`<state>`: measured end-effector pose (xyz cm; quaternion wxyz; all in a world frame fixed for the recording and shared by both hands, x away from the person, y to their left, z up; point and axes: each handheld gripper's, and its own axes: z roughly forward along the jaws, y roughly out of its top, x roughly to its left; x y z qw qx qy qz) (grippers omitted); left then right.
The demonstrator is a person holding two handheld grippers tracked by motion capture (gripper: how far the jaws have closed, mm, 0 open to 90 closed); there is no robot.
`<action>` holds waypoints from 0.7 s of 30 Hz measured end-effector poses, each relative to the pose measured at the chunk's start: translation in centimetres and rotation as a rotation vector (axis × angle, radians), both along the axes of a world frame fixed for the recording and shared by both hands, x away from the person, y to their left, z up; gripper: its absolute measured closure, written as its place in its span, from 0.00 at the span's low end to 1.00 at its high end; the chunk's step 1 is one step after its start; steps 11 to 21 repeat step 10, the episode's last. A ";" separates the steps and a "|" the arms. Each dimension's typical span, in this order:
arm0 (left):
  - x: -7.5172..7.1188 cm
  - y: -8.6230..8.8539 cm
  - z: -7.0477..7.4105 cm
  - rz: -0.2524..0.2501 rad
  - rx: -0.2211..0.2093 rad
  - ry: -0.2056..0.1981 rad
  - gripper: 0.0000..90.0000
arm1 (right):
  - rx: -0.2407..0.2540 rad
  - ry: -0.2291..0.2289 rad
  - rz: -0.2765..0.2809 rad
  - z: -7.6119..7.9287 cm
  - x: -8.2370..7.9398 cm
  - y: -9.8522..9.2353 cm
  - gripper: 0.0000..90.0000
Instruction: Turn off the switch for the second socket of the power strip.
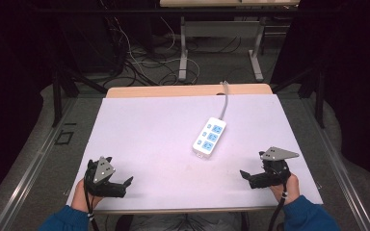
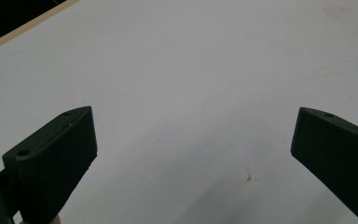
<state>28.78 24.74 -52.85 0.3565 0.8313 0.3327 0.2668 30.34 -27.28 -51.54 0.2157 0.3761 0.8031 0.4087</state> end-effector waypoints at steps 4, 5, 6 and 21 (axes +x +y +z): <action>0.0 0.1 0.0 0.000 0.008 -0.004 0.00 | 0.003 0.004 -0.003 0.0 -0.2 0.2 0.00; 0.0 0.0 0.0 0.001 0.008 -0.003 0.00 | 0.005 0.005 0.000 0.0 -0.2 0.2 0.00; 0.0 0.0 0.0 0.001 -0.002 0.004 0.00 | 0.004 0.003 0.002 0.0 -0.1 0.2 0.00; 0.2 0.0 -0.1 0.001 0.005 0.012 0.00 | -0.002 0.000 0.009 0.0 -0.1 0.0 0.00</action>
